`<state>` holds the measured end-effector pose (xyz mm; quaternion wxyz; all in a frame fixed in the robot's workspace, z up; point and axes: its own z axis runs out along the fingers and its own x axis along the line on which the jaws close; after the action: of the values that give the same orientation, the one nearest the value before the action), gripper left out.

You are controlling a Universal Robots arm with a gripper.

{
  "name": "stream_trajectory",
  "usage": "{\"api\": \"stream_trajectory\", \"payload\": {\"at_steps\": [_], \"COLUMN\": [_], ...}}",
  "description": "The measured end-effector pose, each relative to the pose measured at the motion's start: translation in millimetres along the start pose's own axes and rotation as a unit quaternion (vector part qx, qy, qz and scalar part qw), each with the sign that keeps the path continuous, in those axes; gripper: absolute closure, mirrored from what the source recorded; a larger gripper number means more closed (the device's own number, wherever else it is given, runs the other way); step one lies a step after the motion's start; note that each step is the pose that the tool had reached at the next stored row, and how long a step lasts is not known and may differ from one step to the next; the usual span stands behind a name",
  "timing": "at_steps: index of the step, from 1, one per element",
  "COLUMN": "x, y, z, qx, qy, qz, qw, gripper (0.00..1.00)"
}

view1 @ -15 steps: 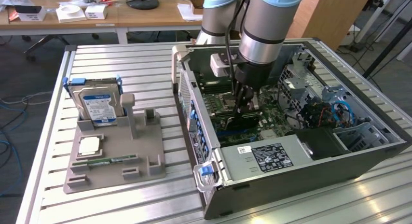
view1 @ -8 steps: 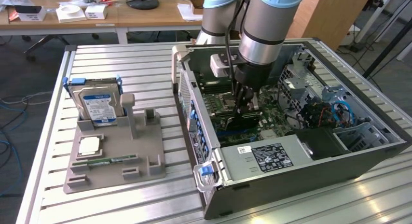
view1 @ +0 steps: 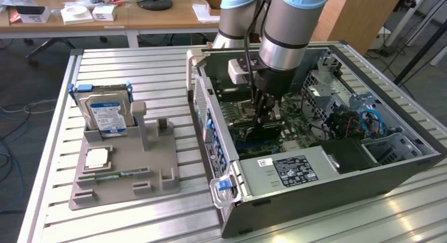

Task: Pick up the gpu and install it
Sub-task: 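Press down on the gpu until it lock into place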

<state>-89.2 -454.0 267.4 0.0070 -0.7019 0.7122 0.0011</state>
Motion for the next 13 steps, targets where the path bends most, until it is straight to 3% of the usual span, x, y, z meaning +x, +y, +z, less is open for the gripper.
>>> {"api": "stream_trajectory", "payload": {"at_steps": [13], "x": [0.0], "y": [0.4], "z": [1.6], "qx": [0.0003], "qy": [0.0001], "qz": [0.000], "qw": [1.0000], "gripper": [0.90]}}
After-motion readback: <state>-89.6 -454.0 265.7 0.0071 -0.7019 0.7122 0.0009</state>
